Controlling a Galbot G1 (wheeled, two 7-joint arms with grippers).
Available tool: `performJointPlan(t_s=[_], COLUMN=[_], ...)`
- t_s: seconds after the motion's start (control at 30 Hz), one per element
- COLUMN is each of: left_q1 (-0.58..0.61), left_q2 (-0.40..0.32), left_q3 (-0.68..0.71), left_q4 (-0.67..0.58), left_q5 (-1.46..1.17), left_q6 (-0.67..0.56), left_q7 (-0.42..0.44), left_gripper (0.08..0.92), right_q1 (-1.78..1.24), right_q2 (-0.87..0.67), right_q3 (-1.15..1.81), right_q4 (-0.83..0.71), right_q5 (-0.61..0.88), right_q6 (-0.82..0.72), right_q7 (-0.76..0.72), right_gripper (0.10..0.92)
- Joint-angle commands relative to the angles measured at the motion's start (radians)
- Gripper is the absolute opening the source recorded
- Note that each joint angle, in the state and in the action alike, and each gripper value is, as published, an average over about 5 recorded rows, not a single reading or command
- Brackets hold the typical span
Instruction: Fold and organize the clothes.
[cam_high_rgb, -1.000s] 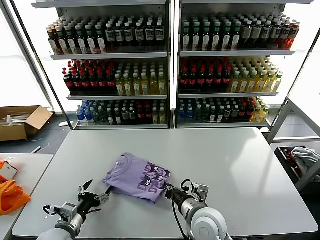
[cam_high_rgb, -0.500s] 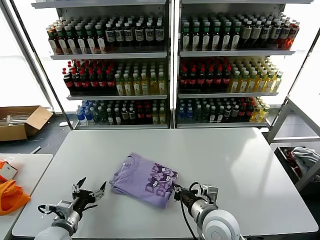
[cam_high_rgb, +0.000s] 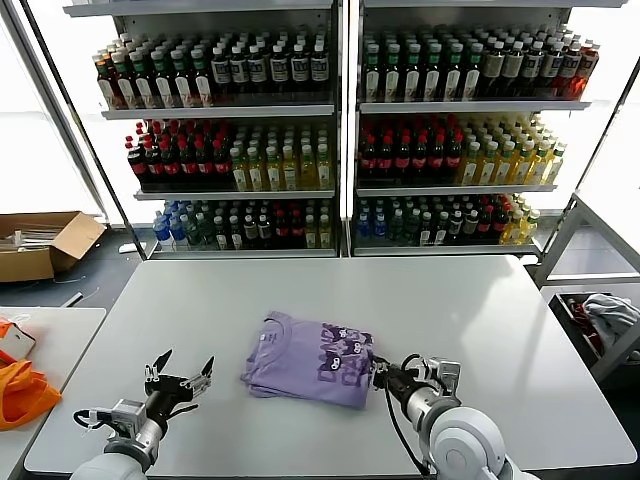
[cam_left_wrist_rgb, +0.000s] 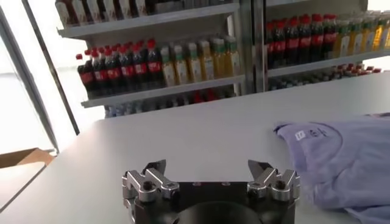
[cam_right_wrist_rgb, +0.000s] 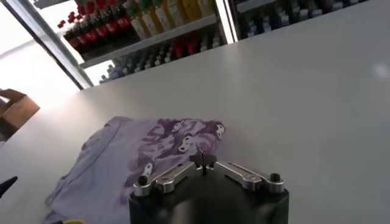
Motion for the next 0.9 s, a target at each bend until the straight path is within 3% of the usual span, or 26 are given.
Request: performJointPlan(t_s=[0.03, 0.27, 0.43, 0.7, 0.9], left_q1=[-0.004, -0.015, -0.001, 0.038, 0.067], left_q2=[-0.019, -0.054, -0.097, -0.177, -0.199], left_q3=[0.018, 0.032, 0.036, 0.056, 0.056], left_q4=[-0.054, -0.071, -0.115, -0.182, -0.191], left_q5=[-0.004, -0.009, 0.000, 0.030, 0.050], left_q6=[0.014, 0.017, 0.022, 0.023, 0.017], left_q7=[-0.012, -0.012, -0.012, -0.011, -0.004], left_gripper=[0.823, 0.823, 0.822, 0.823, 0.823], right_q1=[0.040, 0.025, -0.004, 0.003, 0.021], right_q2=[-0.017, 0.004, 0.043, 0.120, 0.163], right_q3=[0.097, 0.139, 0.173, 0.067, -0.033], right_q4=[-0.132, -0.178, -0.127, 0.003, -0.055], right_q5=[-0.131, -0.271, -0.506, -0.704, -0.647], right_q6=[0.003, 0.005, 0.008, 0.033, 0.016], right_q7=[-0.034, -0.083, -0.135, -0.211, -0.180], right_gripper=[0.107, 0.107, 0.116, 0.319, 0.493])
